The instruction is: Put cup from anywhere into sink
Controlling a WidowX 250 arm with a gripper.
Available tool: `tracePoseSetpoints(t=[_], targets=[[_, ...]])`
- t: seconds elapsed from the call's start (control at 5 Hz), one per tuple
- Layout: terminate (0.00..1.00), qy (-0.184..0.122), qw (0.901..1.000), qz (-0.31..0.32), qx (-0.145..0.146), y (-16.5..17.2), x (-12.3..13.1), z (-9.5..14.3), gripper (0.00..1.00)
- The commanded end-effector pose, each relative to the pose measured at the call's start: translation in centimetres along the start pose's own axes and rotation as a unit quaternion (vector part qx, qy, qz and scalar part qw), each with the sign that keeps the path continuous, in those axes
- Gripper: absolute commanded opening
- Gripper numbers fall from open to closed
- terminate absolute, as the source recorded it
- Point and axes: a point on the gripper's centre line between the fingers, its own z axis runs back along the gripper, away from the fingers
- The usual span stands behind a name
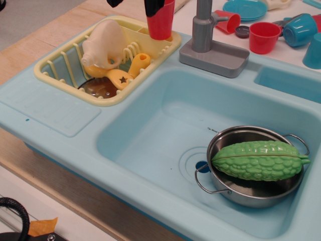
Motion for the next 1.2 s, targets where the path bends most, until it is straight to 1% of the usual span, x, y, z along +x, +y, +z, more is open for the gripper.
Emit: tracePoseSetpoints(t=[0.0, 0.2, 0.4, 0.6, 0.8, 1.0], targets=[[0.0, -0.064, 0.9897, -0.127, 0.016, 0.1, 0.9, 1.5, 1.0], [0.0, -0.095, 0.9696, -0.225, 0.015, -0.1, 2.1, 1.5, 1.0], [0.0, -0.115, 0.9557, -0.271, 0.011, -0.3, 3.0, 1.5, 1.0], [0.0, -0.119, 0.9451, -0.304, -0.019, -0.3, 4.0, 0.8, 1.0], [0.0, -0.124, 0.9395, -0.318, -0.029, -0.3, 4.7, 0.4, 1.0], [0.0, -0.122, 0.9376, -0.323, -0.041, -0.1, 5.3, -0.2, 1.0]])
